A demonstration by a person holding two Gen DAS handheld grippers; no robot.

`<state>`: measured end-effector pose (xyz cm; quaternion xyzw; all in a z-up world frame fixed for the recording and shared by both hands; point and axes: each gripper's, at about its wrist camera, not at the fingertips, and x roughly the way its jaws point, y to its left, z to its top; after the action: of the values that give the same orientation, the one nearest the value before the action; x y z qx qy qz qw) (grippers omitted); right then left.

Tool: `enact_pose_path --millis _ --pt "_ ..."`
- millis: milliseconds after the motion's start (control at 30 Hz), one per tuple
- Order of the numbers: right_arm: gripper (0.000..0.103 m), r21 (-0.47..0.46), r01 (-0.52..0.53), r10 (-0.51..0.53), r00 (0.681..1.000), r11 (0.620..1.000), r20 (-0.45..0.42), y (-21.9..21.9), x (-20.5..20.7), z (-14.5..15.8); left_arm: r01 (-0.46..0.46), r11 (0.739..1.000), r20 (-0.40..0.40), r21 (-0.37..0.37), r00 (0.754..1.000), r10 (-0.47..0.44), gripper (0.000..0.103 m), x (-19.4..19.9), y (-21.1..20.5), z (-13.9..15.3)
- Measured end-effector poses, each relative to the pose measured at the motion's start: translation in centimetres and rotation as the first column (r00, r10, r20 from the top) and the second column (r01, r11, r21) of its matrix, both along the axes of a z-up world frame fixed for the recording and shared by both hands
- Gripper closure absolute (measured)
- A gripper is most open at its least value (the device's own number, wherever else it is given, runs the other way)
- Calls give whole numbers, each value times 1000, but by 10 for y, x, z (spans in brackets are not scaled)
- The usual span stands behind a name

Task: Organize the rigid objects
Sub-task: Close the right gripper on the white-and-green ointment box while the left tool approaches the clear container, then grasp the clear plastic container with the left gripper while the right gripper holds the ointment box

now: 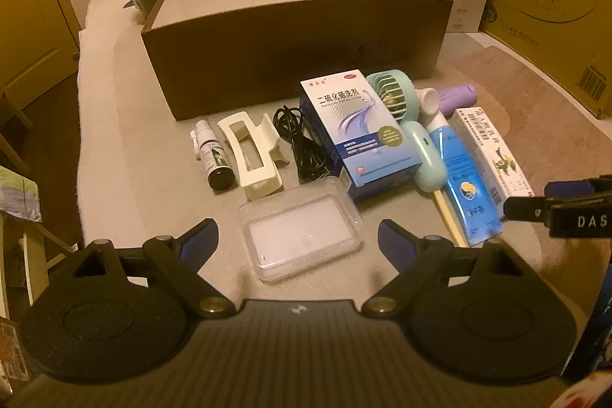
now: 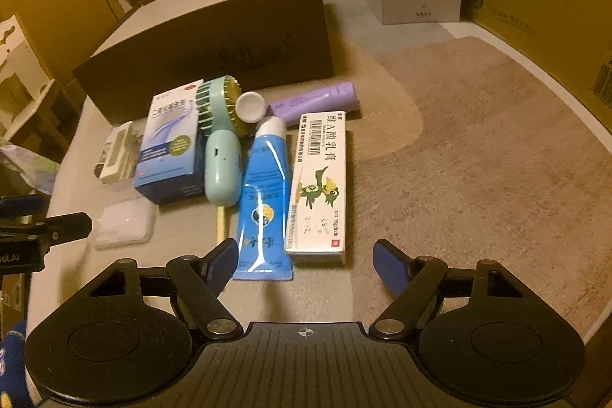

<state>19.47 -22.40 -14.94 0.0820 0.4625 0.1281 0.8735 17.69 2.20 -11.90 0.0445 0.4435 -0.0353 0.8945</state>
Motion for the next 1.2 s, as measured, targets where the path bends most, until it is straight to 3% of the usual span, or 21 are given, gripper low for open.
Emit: enact_pose_path --millis 333,400,500,767,933,1133,1200 --pt "37 -26 19 -18 1000 999 5 5 20 -20 31 999 -12 19 999 -31 14 10 4 -27" --pt "50 -34 16 -16 1000 999 2 4 22 -24 27 999 -32 26 999 -26 14 12 4 -33" --pt "62 -36 6 -5 1000 999 22 3 19 -23 25 1000 -54 7 998 -25 20 11 4 -40" --pt "63 -63 13 -12 1000 998 12 -5 0 -22 16 999 -63 -28 998 -17 31 2 -6 -45" --pt "63 -47 23 -24 1000 999 -10 -12 -12 -22 55 993 -89 -101 994 -64 39 -9 -14 -40" --pt "63 -13 41 -41 999 999 -28 -19 -12 -21 81 996 -56 -35 995 -82 38 -14 -16 -31" --pt "61 -10 43 -43 999 999 -27 -20 -10 -21 77 997 -43 -17 996 -78 33 -10 -12 -29"
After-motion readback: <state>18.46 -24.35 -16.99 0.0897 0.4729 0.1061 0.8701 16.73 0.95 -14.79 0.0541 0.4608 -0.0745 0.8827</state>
